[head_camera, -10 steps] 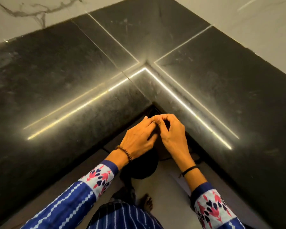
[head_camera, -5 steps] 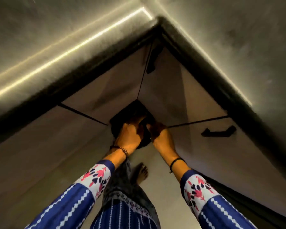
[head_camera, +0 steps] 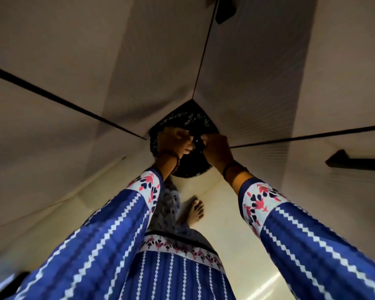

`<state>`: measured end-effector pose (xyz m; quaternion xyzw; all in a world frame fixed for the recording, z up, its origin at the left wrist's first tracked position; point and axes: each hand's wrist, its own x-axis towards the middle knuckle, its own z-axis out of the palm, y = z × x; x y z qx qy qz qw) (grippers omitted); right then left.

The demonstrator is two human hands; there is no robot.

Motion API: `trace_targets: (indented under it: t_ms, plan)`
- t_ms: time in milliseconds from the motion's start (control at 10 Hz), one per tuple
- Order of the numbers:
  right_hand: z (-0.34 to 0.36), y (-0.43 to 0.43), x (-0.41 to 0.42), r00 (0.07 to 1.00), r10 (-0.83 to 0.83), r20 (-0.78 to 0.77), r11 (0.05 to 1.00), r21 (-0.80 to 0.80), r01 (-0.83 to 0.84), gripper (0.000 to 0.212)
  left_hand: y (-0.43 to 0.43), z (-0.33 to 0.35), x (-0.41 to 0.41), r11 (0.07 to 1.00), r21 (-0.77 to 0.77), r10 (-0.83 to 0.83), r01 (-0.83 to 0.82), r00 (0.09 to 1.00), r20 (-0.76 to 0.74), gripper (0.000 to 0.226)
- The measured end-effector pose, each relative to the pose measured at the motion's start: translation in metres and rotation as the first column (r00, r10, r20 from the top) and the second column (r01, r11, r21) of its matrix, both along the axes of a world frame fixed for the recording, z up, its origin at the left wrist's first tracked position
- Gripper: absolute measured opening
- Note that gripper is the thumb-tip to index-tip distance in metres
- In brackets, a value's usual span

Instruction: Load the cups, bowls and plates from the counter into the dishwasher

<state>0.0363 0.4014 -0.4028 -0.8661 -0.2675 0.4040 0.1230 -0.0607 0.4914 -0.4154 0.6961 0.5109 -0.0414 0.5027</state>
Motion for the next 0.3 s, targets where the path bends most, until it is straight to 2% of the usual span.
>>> trace_targets:
  t_ms: [100, 200, 300]
  plan:
    - [0.016, -0.008, -0.002, 0.994, -0.092, 0.061, 0.995, 0.054, 0.089, 0.021, -0.006, 0.007, 0.000, 0.990, 0.110, -0.084, 0.084, 0.996, -0.004, 0.016]
    - [0.058, -0.018, -0.007, 0.992, -0.093, 0.085, 0.992, 0.099, 0.084, 0.022, -0.020, 0.047, 0.002, 0.974, 0.071, -0.217, 0.216, 0.976, 0.018, 0.024]
    - [0.099, -0.035, -0.014, 0.981, -0.031, 0.193, 0.989, 0.145, 0.003, 0.018, -0.035, 0.091, 0.006, 0.972, 0.012, -0.234, 0.234, 0.969, 0.081, 0.014]
